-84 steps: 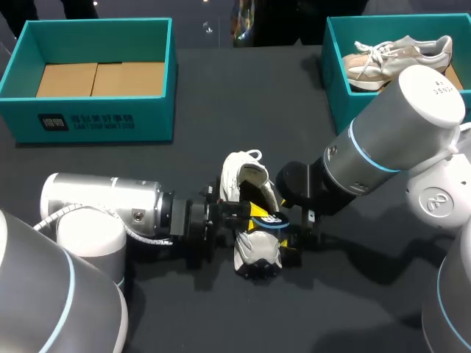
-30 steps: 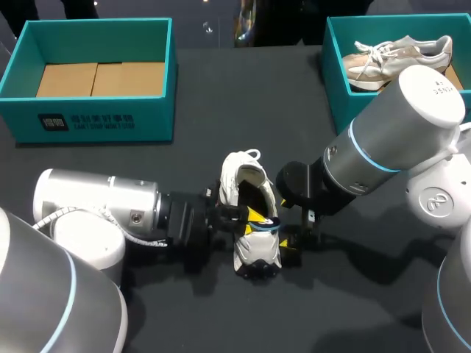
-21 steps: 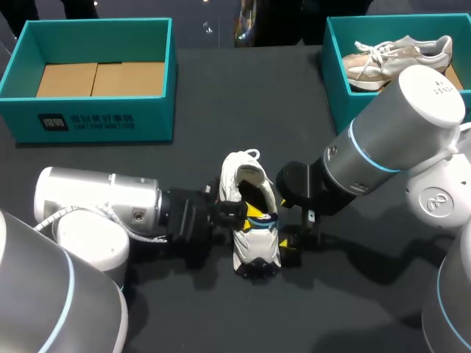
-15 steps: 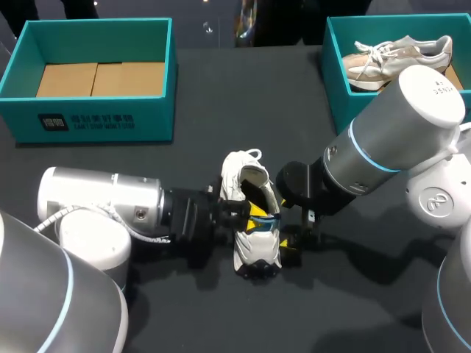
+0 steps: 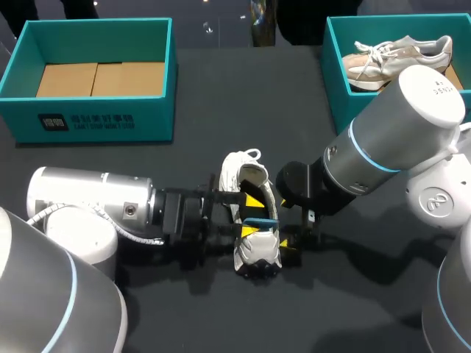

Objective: Take the shoe out of the shoebox, open the shoe tongue, remove and reinsert the insole, then place the shoe into the shoebox

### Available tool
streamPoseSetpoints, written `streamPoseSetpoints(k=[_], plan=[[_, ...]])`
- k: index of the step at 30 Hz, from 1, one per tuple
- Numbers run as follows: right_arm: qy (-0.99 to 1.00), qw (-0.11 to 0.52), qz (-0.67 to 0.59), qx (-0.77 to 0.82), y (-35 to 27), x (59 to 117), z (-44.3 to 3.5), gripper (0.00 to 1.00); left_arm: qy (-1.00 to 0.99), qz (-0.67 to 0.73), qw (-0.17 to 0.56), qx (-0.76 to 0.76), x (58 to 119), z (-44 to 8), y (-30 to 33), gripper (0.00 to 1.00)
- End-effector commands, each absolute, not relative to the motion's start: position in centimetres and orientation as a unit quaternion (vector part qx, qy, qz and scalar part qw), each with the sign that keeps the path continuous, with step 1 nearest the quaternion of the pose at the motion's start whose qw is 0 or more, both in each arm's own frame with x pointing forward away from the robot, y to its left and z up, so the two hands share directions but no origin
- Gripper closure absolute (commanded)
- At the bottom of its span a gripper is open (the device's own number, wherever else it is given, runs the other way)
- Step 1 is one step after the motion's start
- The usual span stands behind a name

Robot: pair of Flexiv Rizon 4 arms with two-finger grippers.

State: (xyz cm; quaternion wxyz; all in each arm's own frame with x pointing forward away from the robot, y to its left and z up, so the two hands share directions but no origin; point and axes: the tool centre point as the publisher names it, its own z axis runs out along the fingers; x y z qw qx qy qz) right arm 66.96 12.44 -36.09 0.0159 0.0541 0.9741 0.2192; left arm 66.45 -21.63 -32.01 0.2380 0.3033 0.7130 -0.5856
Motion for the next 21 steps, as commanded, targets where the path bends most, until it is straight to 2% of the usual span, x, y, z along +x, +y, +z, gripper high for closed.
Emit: streamPoseSetpoints(k=[1, 6, 8, 21], plan=[[0.974, 0.017, 0.219, 0.054, 12.5, 66.8, -36.2, 0.00, 0.729, -0.572, 0.217, 0.307, 66.0, -31.8, -21.6, 0.64], [0.974, 0.017, 0.219, 0.054, 12.5, 66.8, -36.2, 0.00, 0.748, -0.549, 0.203, 0.314, 65.8, -32.8, -21.8, 0.78], [0.974, 0.017, 0.219, 0.054, 12.5, 66.8, -36.2, 0.00, 0.750, -0.545, 0.200, 0.315, 66.0, -33.2, -22.0, 1.00], [0.974, 0.017, 0.219, 0.054, 12.5, 66.8, -36.2, 0.00, 0.754, -0.478, 0.255, 0.371, 67.4, -36.0, -22.2, 1.00]])
